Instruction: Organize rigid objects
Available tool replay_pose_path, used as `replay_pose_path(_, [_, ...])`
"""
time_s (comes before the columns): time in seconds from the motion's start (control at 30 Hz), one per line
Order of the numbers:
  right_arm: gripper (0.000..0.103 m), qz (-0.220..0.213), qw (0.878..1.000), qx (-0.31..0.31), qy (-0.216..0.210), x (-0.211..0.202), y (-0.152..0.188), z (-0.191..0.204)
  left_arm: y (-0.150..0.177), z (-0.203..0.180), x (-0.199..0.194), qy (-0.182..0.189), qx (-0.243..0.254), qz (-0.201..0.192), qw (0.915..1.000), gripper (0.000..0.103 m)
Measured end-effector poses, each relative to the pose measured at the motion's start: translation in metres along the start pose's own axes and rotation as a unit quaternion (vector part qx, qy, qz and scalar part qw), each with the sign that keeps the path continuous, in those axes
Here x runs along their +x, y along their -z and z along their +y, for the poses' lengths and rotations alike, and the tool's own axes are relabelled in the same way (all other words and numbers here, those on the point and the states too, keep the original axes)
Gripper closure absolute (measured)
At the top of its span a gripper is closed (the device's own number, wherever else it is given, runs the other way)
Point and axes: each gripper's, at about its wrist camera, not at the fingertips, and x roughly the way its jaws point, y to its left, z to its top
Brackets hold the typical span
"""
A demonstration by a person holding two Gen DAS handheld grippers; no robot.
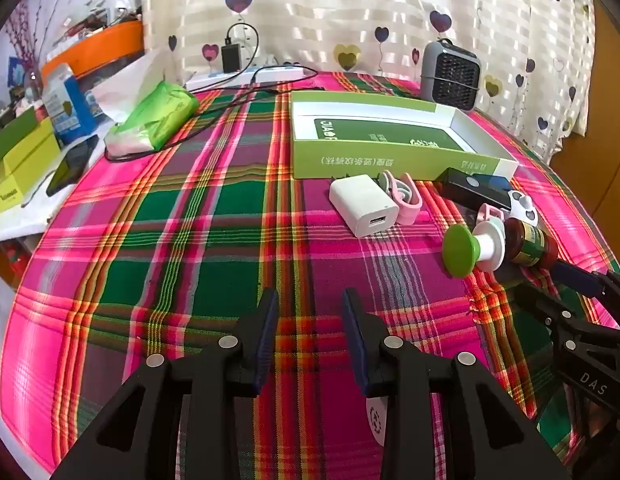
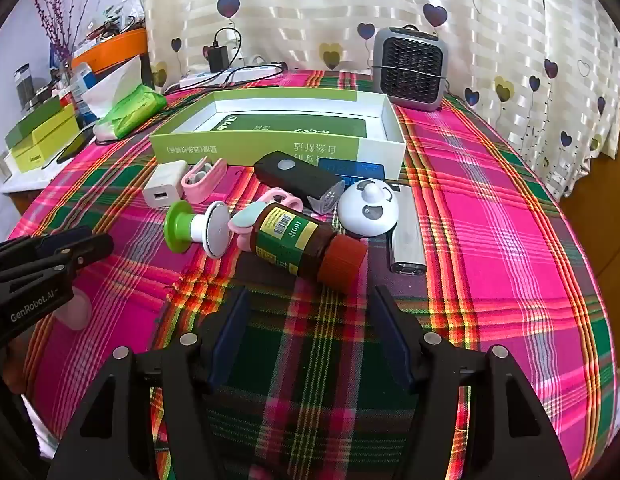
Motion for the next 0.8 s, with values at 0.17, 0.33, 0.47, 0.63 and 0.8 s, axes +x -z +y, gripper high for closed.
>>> replay_pose_path(0.17, [0.041,0.000,1.000,0.000,0.000,0.0000,0.0000,-0.0002,-0.0001,0.0003,0.0001,0.003,-0.002,0.002,1.0000,0.072])
replay_pose_path(0.33, [0.041,-0.001,1.000,0.000,0.000,-0.0001,-0.0001,-0.0001,0.0000,-0.0001,0.0001,0.002,-0.001,0.002,1.0000,0.072])
replay_pose_path(0.47, [0.041,-0.001,1.000,0.000,0.000,-0.0002,-0.0001,-0.0003,0.0000,0.0001,0.0002,0.002,-0.002,0.003,1.0000,0.072])
replay_pose_path(0.63, [0.041,-0.001,1.000,0.001,0.000,-0.0002,0.0001,-0.0002,0.0001,0.0002,0.0001,0.002,-0.002,0.003,1.0000,0.072])
replay_pose_path(0.8, [0.041,-0.001,1.000,0.001,-0.001,-0.0001,0.0005,0.0001,-0.0001,0.0001,0.0002,0.002,-0.001,0.003,1.0000,0.072])
